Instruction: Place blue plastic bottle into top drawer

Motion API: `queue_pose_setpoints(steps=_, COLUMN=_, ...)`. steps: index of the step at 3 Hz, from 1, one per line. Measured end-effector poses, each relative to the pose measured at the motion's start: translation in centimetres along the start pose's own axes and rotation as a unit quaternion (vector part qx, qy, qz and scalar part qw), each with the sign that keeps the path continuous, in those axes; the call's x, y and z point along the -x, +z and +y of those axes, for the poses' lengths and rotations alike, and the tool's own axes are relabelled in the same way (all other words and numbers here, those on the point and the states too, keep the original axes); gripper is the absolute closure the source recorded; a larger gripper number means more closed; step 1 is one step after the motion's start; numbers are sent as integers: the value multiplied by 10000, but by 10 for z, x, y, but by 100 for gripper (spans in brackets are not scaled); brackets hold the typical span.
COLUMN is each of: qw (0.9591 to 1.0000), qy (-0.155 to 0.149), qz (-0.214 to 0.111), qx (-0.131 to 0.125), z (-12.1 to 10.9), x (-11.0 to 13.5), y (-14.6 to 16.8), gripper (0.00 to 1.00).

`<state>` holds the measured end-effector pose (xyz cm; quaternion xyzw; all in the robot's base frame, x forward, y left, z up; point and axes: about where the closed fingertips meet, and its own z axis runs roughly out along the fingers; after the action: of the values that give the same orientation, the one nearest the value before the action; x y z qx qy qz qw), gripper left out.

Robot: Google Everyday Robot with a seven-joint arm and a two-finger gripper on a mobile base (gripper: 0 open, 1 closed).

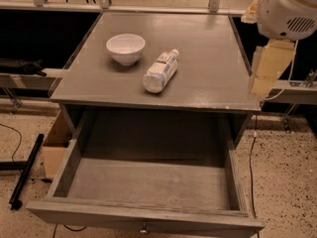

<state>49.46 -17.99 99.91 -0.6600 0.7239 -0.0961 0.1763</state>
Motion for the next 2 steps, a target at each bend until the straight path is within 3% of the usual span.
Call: queue_pose_setpoints(steps=2, qw=9981, qy=-164, qz=-530, qx=262, z=-21, x=17, y=13, gripper=0)
